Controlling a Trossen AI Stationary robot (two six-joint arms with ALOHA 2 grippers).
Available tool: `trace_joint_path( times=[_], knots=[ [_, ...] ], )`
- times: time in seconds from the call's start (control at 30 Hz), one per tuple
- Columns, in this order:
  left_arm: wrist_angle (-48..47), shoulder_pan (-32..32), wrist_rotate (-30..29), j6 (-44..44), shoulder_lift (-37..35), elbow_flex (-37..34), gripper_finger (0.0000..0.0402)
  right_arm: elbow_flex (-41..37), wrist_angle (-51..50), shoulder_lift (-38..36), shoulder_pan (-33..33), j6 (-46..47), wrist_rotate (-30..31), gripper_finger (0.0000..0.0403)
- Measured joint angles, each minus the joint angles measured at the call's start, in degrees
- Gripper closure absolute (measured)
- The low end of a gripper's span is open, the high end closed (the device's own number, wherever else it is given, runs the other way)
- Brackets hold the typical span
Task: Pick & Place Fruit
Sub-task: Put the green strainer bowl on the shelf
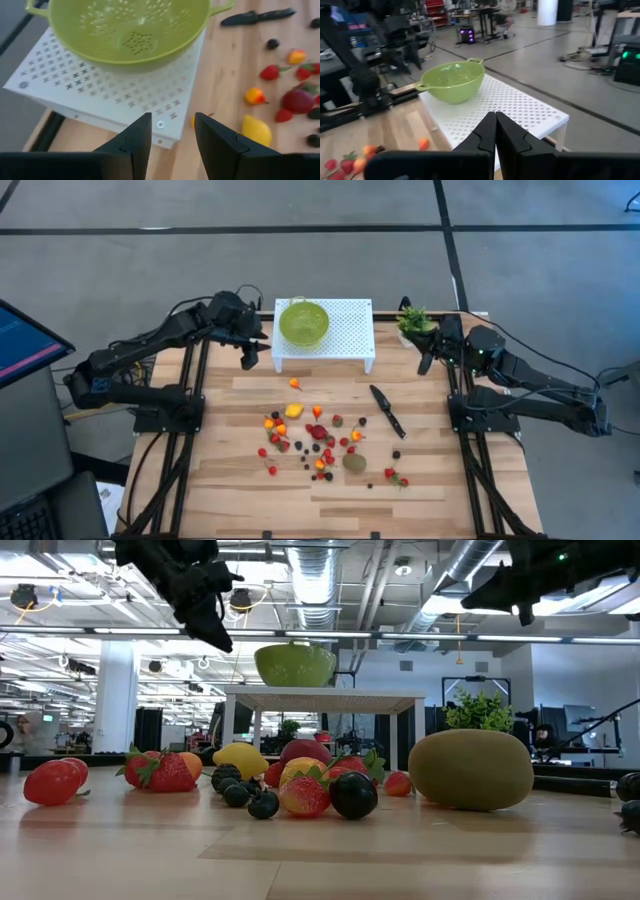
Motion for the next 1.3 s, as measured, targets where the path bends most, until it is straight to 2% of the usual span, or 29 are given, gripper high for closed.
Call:
trace_joint_path(
  times=[0.23,0.6,0.9,1.3],
  knots=[
    [1.5,0.0,-3.4,3.1,1.8,0.0,0.0259,0.0,0.9,2.2,0.0,0.0,-0.6,0.0403],
    [5.6,-0.2,-3.4,4.5,8.2,0.0,0.0259,0.0,1.9,4.5,0.0,-0.7,-1.3,0.0403],
    [9.7,2.4,-3.7,7.5,11.9,0.0,0.0259,0.0,2.8,4.5,0.0,-1.8,-1.3,0.0403],
    [16.6,2.3,-3.0,7.5,12.8,0.1,0.0259,0.0,2.1,5.3,0.0,-0.6,-2.1,0.0403]
  ],
)
